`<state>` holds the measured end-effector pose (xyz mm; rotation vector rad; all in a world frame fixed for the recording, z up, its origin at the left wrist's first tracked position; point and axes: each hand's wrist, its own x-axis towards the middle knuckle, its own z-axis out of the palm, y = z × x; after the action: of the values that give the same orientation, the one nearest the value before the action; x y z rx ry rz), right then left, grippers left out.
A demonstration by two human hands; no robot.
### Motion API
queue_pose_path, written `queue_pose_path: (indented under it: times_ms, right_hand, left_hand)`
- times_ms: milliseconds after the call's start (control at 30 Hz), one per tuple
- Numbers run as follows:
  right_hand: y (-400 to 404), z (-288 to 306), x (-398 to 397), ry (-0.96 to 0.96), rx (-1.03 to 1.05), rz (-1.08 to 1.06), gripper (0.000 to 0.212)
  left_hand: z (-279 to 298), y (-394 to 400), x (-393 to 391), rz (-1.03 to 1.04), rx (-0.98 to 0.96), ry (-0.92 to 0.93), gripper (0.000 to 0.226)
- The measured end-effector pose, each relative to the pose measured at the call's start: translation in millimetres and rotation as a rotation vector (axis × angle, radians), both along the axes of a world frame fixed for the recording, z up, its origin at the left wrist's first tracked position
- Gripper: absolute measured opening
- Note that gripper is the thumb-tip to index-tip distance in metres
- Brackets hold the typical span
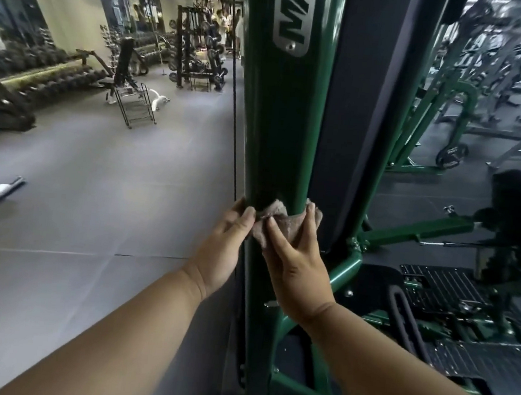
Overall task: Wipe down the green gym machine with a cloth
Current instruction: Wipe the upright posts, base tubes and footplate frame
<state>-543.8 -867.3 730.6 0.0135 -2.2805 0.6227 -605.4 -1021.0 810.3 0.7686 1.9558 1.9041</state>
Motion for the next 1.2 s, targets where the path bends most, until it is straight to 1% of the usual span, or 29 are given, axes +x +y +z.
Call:
queue_pose_path:
  times_ms: [67,100,167,200,300,400,433,500,567,600,633,667,733,767,833,867,933,967,1033,1100,1133,1200]
  right_hand:
    - [-5,23,-4,0.044,0.038,-0.022,0.052]
    - [-9,33,-8,0.061,0.105,-0.068,0.054]
    - [-15,44,-16,0.128,0.353,-0.18,0.062]
    - [-15,44,-20,0.156,0.452,-0.196,0.066]
    - [-12,26,-25,0.134,0.603,-0.162,0.07]
    - [-15,-2,-24,0.057,0.716,-0.092,0.067]
    - [-15,-8,-23,0.035,0.744,-0.061,0.065]
    - [-15,-4,-23,0.015,0.788,0.0,0.065]
    - [-12,12,-23,0.01,0.795,0.067,0.067]
    - [-11,20,-22,0.002,0.791,0.098,0.068]
    - [-11,27,-22,0.0,0.78,0.123,0.069]
    - [-10,32,-22,0.011,0.759,0.142,0.067]
    - [-9,37,-22,0.083,0.732,0.15,0.059]
    - [-7,38,-22,0.128,0.742,0.135,0.057]
    - [-5,42,-19,0.233,0.771,0.085,0.066]
    - [-5,44,-17,0.304,0.767,0.028,0.068]
    - [-8,45,-14,0.421,0.695,-0.129,0.062]
    - [-10,46,-13,0.446,0.64,-0.195,0.062]
    - [-13,44,-11,0.43,0.511,-0.286,0.072]
    - [-14,43,-7,0.32,0.313,-0.366,0.086]
    - [-15,41,-5,0.243,0.162,-0.392,0.093]
    - [-19,39,-2,0.101,-0.177,-0.41,0.108]
  left_hand:
    - [-10,-5,0,-0.004,-0.04,-0.023,0.034]
    - [-14,-7,-2,0.016,-0.044,-0.037,0.033]
    - [-19,-8,-6,0.068,-0.036,-0.022,0.032]
    - [-22,-8,-8,0.092,-0.027,0.001,0.029]
    - [-36,-10,-17,0.18,0.018,0.01,0.025]
    - [-53,-19,-27,0.23,0.045,-0.132,0.028]
    - [-60,-22,-29,0.252,0.053,-0.205,0.026]
    - [-68,-26,-31,0.225,0.081,-0.333,0.022]
    - [-70,-28,-36,0.213,0.141,-0.357,0.026]
    - [-70,-28,-38,0.227,0.214,-0.377,0.027]
    - [-66,-30,-38,0.244,0.268,-0.371,0.028]
    - [-60,-31,-36,0.247,0.295,-0.32,0.028]
    - [-51,-28,-27,0.253,0.31,-0.208,0.031]
    - [-51,-25,-22,0.263,0.306,-0.163,0.027]
    - [-54,-21,-14,0.32,0.288,-0.165,0.02]
    - [-56,-19,-12,0.36,0.279,-0.182,0.024]
    - [-58,-15,-10,0.426,0.248,-0.181,0.032]
    - [-57,-13,-9,0.45,0.23,-0.168,0.032]
    - [-54,-12,-10,0.511,0.173,-0.192,0.028]
    - [-48,-9,-13,0.511,0.171,-0.29,0.026]
    - [-44,-8,-13,0.487,0.217,-0.37,0.026]
    - [-34,-7,-8,0.419,0.382,-0.509,0.021]
